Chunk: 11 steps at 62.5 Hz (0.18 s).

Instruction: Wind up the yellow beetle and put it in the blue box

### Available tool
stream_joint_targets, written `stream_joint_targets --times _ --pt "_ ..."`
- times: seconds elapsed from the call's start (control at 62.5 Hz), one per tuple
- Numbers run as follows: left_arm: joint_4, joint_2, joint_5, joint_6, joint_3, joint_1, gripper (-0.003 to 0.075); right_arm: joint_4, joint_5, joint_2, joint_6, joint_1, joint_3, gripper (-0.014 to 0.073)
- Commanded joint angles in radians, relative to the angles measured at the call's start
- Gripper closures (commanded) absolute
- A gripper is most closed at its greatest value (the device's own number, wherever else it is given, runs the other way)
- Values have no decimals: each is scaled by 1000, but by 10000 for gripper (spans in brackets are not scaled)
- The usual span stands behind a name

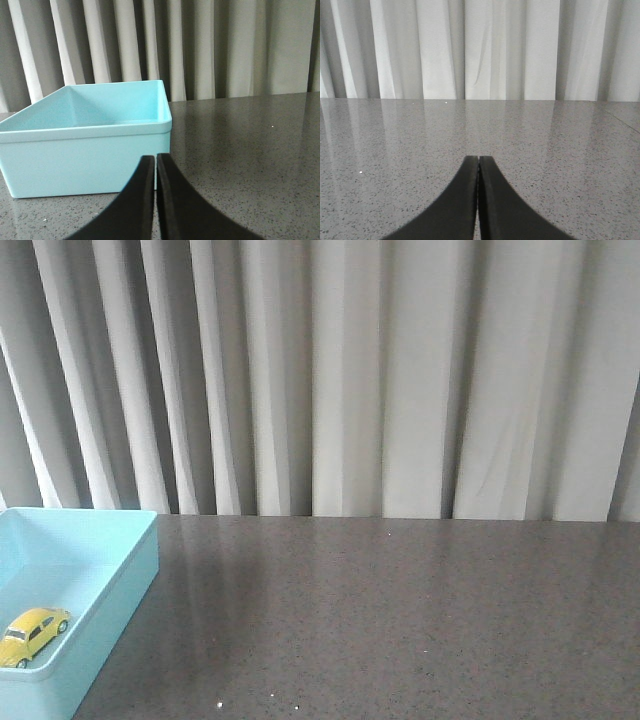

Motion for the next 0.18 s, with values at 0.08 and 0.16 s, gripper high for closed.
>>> stream_joint_targets --times 0.08,0.16 --pt "-5 -14 -78 -6 -9 -7 725 -2 -79 -8 1 -6 4 599" --pt "-5 -14 -78 -6 -9 -7 725 -2 -79 -8 1 -6 4 599"
